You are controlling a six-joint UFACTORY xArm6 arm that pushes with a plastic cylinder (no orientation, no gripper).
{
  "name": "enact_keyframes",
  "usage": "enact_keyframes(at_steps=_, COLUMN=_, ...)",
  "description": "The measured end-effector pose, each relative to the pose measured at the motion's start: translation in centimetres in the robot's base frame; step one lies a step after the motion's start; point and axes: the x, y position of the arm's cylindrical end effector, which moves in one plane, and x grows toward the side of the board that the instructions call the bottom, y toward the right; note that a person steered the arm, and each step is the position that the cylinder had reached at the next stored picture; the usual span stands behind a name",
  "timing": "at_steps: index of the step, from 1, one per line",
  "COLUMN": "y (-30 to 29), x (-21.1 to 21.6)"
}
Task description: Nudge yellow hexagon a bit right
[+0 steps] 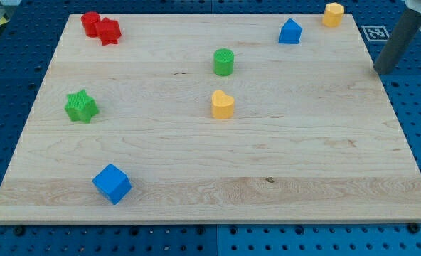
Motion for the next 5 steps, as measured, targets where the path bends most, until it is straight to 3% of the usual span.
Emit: enact_keyframes(at_steps=5, y=-2.8, x=-6.0)
